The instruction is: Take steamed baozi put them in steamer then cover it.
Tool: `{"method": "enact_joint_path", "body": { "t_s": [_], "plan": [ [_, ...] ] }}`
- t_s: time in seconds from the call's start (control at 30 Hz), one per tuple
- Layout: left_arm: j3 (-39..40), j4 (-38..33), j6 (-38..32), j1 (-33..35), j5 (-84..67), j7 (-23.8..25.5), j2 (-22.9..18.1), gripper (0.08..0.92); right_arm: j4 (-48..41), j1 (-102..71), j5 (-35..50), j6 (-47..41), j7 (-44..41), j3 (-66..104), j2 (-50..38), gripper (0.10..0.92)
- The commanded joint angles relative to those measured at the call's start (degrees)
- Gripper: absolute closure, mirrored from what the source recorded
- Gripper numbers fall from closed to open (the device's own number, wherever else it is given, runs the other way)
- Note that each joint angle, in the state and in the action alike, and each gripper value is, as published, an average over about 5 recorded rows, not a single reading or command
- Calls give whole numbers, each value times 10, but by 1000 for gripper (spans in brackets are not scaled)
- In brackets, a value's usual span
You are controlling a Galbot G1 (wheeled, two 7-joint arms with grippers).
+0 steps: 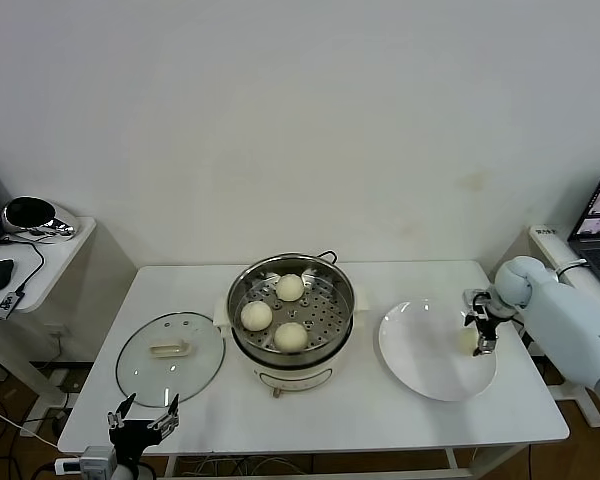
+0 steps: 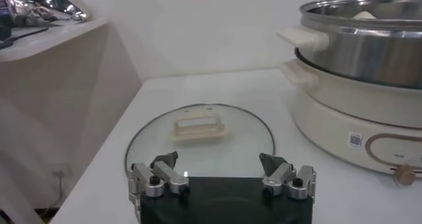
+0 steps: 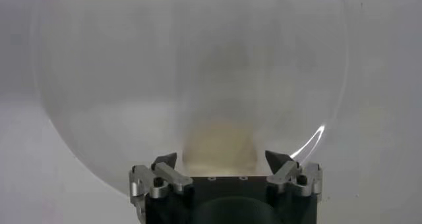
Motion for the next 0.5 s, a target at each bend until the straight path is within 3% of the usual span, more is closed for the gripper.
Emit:
{"method": "enact_joint_path", "body": {
  "t_s": [0.03, 0.17, 0.5],
  "plan": [
    [0, 1, 0, 0, 0, 0, 0, 177, -3, 0, -2, 2, 1, 1, 2, 401],
    [1, 0, 0, -1, 0, 0, 0, 177, 8, 5, 9, -5, 0, 0, -5, 479],
    [4, 0, 1, -16, -10, -1, 6, 177, 162, 112, 135, -73, -38, -98, -80, 491]
  ]
}}
